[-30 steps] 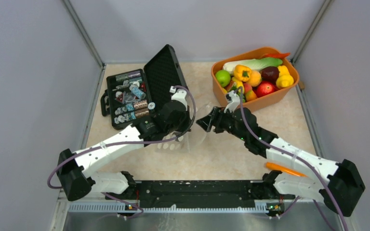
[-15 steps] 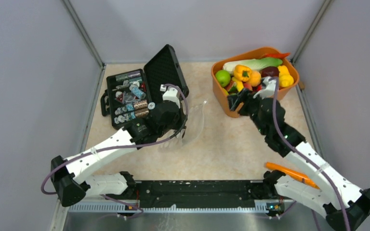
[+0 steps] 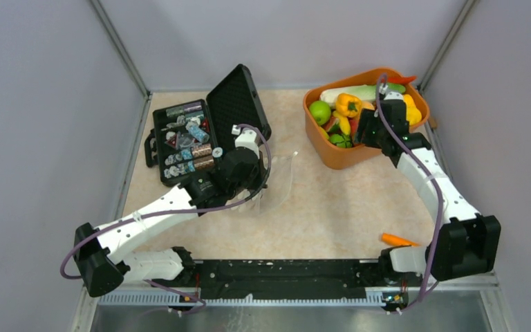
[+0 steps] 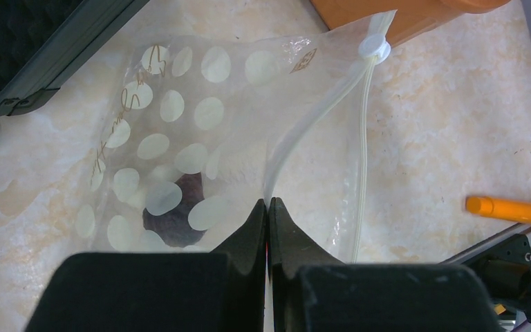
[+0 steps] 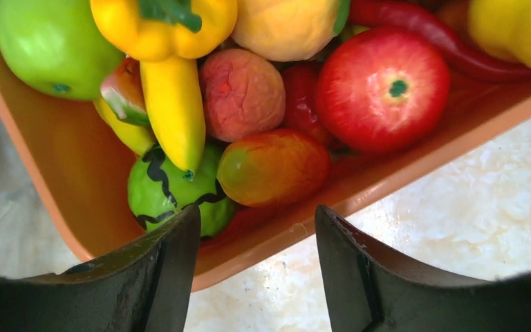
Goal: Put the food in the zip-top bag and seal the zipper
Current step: Pick up the fake fruit from the bin.
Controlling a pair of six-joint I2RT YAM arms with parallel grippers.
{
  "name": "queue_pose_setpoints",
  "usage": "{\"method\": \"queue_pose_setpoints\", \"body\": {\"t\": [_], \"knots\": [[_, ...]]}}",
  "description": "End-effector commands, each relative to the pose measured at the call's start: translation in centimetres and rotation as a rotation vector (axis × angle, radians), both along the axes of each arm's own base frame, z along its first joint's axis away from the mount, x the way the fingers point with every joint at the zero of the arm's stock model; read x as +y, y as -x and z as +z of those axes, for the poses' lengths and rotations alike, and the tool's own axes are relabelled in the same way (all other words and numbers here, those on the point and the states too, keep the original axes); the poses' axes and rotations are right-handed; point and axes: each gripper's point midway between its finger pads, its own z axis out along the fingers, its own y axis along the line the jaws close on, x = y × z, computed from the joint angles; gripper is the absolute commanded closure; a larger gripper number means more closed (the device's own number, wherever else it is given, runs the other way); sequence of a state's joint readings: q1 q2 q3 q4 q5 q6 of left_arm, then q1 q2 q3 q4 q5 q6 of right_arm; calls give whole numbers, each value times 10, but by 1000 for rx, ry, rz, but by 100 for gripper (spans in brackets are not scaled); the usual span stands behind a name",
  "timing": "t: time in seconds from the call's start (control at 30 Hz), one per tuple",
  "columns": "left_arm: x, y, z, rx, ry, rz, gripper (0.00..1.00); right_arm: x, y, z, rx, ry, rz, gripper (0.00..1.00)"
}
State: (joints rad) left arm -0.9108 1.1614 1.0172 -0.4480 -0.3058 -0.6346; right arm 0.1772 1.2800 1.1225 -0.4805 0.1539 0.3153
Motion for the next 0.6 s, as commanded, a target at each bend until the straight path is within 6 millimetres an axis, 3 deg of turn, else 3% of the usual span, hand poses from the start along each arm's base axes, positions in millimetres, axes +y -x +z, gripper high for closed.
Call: {"method": "queue_pose_setpoints", "body": {"t": [0.0,0.3,0.57], "knots": [[0,-3,9,-27,42,18,100,7,-13,23,-51,36,99,36],[-1,-3,7,-20,50,17,100,6,-27,-9,72,126,167,33],[1,-2,6,-20,53,24,100,-10,-31,-26,118,227,141,35]]}}
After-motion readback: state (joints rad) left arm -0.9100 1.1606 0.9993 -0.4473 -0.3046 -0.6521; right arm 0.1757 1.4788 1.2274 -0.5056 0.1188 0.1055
